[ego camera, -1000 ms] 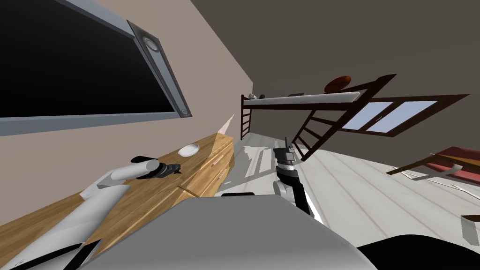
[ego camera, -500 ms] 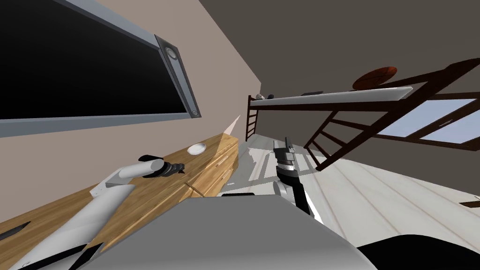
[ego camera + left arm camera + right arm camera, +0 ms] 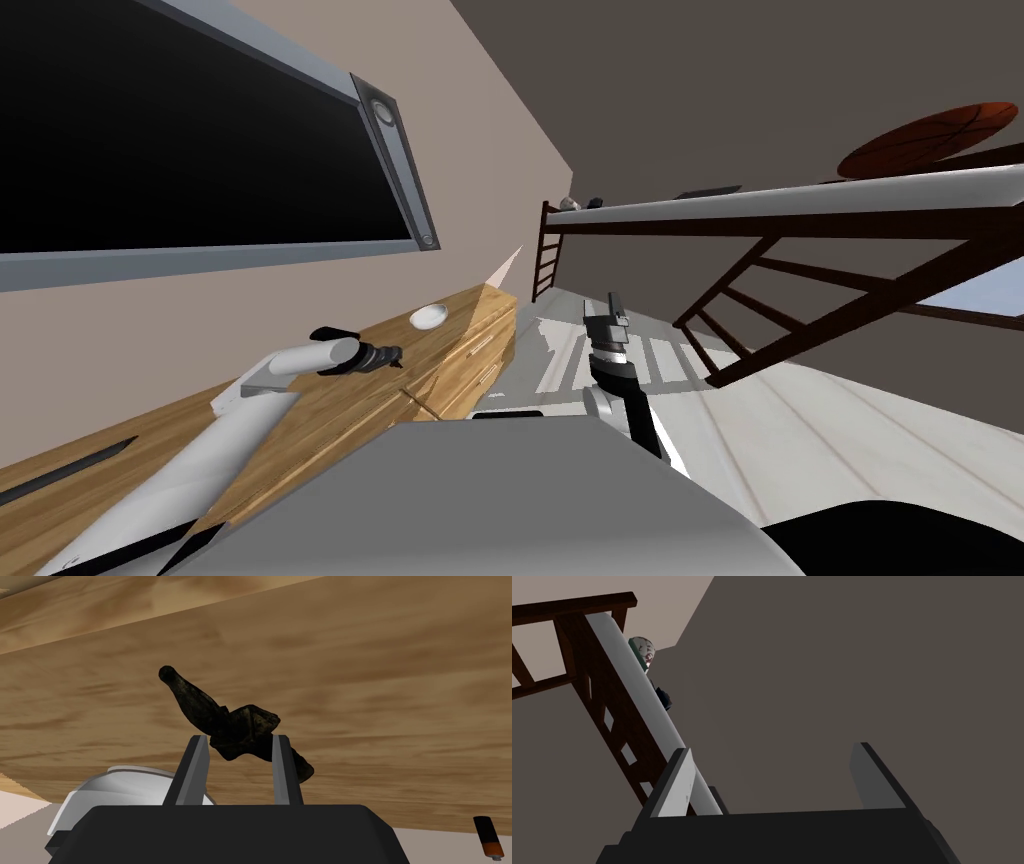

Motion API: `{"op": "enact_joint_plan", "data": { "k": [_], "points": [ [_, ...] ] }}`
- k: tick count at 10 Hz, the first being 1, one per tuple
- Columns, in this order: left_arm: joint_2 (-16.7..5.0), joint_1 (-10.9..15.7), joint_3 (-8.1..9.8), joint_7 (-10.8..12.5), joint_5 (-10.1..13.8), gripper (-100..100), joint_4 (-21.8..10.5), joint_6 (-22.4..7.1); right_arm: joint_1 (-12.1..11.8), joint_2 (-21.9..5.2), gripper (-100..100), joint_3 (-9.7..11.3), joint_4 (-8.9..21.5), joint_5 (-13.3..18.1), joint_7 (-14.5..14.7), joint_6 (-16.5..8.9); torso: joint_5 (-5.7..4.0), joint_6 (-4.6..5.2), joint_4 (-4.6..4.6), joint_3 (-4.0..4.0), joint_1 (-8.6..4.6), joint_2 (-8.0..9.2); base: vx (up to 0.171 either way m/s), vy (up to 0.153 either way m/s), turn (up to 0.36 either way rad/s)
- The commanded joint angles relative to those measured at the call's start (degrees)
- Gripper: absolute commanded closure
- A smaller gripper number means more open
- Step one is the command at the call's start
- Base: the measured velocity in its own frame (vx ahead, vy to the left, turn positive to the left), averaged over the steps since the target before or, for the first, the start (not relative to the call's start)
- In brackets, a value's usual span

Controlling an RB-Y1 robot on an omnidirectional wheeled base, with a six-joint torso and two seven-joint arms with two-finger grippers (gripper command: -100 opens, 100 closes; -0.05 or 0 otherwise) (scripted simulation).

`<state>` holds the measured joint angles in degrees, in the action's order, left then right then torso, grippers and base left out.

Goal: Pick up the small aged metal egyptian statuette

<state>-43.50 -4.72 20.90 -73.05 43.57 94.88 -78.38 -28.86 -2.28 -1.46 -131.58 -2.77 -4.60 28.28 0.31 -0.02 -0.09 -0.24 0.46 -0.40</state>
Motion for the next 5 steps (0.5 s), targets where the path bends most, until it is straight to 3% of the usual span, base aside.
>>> {"op": "enact_joint_plan", "data": {
  "k": [1,5],
  "points": [
    [0.28,-0.28,-0.25,0.13,0.03,100,2.06,-0.69,0.0,0.0,0,0.0,0.0,0.0,0.0,0.0,0.0,0.0,0.0,0.0,0.0,0.0,0.071,0.006,0.119],
    [1.43,-0.75,-1.64,0.33,-0.12,100,7.13,-2.73,0.0,0.0,0,0.0,0.0,0.0,0.0,0.0,0.01,0.0,0.0,-0.01,0.01,-0.01,0.074,0.008,0.181]
  ]
}}
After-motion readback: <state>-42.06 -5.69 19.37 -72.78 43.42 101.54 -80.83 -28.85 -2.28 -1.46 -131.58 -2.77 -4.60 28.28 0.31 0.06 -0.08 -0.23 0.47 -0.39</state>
